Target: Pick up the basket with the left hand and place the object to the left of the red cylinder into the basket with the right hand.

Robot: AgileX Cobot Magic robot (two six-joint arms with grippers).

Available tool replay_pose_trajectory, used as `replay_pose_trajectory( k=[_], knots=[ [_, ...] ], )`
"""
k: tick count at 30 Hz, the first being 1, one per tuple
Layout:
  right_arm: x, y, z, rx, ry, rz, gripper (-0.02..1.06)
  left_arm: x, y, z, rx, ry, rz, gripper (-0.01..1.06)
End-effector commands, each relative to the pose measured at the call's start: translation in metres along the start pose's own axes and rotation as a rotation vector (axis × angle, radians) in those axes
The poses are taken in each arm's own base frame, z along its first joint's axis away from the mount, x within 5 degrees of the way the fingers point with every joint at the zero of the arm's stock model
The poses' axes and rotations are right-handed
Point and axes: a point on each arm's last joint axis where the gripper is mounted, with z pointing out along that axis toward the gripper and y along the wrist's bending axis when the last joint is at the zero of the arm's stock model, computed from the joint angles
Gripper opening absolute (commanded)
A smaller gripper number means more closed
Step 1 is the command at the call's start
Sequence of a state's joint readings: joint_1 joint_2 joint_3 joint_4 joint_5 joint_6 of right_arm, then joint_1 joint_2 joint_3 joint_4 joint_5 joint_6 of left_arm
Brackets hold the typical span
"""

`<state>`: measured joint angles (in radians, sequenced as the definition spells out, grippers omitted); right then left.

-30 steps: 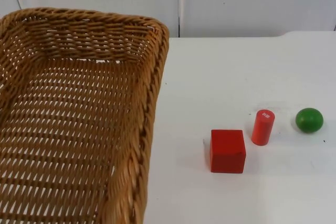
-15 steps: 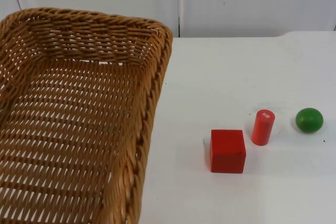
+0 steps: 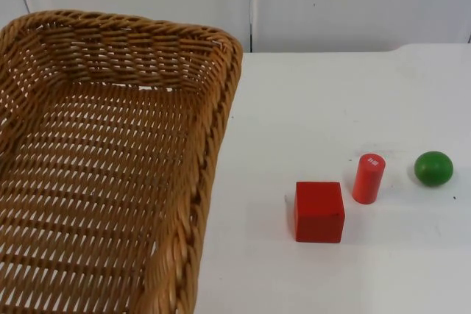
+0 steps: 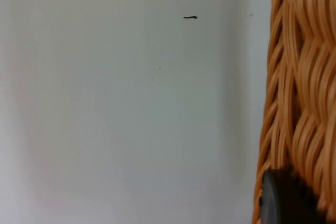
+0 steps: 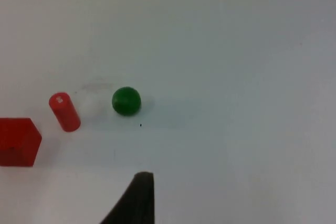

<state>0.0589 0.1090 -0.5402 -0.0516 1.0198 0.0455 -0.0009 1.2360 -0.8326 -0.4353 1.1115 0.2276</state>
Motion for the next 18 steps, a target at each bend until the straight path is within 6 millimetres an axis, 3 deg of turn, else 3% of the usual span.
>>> replay_pose_trajectory(
  k=[1,12,18],
  knots=[
    [-0.012,0.0,0.002,0.006,-0.048,-0.012,1.05,0.001,-0.003,-0.002,0.031,-0.014,-0.012,0.0],
    [-0.093,0.003,0.046,0.012,-0.056,-0.037,1.05,0.001,-0.004,-0.002,0.035,-0.013,-0.01,0.0],
    [-0.12,0.004,0.071,0.01,-0.004,-0.04,1.05,0.001,-0.003,-0.002,0.033,-0.012,-0.005,0.0]
  ],
)
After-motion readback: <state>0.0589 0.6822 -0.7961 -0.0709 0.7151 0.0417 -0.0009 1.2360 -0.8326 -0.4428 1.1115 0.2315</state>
